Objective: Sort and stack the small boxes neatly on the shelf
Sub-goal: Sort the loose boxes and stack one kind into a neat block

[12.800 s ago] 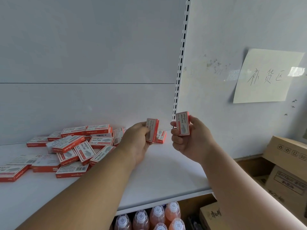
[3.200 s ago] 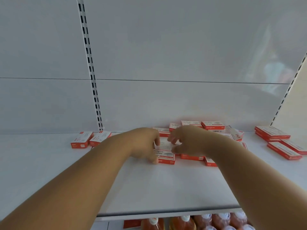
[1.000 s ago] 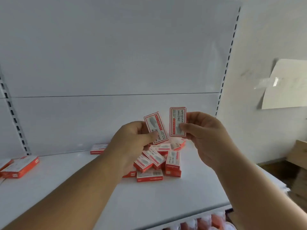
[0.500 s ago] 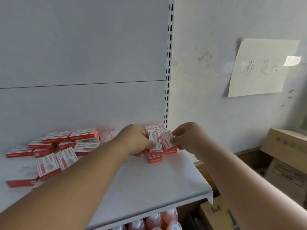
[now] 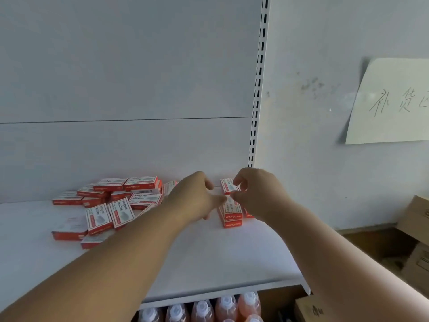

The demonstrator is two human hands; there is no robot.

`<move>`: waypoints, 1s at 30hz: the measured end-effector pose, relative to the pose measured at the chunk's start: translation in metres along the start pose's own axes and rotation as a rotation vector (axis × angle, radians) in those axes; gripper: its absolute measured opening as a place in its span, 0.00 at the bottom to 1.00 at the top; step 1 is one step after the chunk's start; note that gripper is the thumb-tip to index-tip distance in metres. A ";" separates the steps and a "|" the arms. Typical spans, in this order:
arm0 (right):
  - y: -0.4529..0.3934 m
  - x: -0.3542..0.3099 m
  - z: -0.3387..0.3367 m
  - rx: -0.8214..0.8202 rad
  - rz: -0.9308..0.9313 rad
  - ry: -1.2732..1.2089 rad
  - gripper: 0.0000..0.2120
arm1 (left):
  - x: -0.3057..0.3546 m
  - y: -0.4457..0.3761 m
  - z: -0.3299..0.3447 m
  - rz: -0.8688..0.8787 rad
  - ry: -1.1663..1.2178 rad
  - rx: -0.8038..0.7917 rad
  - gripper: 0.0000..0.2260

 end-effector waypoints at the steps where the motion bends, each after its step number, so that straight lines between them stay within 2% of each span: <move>1: 0.003 -0.011 0.002 0.006 -0.037 -0.016 0.09 | -0.004 0.005 -0.007 0.024 -0.019 0.029 0.15; 7: 0.020 -0.081 0.028 -0.018 -0.184 -0.119 0.08 | -0.056 0.052 -0.072 0.163 -0.054 0.074 0.09; 13: 0.031 -0.150 0.075 -0.158 -0.268 -0.036 0.11 | -0.127 0.067 -0.137 0.072 -0.135 0.014 0.08; 18: 0.028 -0.173 0.093 -0.219 -0.205 0.148 0.18 | -0.143 0.063 -0.145 0.149 -0.242 -0.101 0.13; 22: 0.035 -0.178 0.107 -0.321 -0.231 0.249 0.26 | -0.159 0.061 -0.143 0.155 -0.351 -0.209 0.23; 27: 0.038 -0.191 0.109 -0.281 -0.194 0.285 0.29 | -0.166 0.064 -0.146 0.144 -0.225 -0.201 0.28; 30: 0.037 -0.198 0.115 -0.310 -0.178 0.298 0.23 | -0.169 0.065 -0.149 0.146 -0.020 -0.030 0.19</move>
Point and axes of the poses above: each hand's wrist, its own y-axis away from the middle knuckle, its own z-axis out of the palm, x = y × z, the point moved 4 cm from there along -y, towards the middle knuckle, and after that the axes turned 11 degrees about z, right-handed, at the moved point
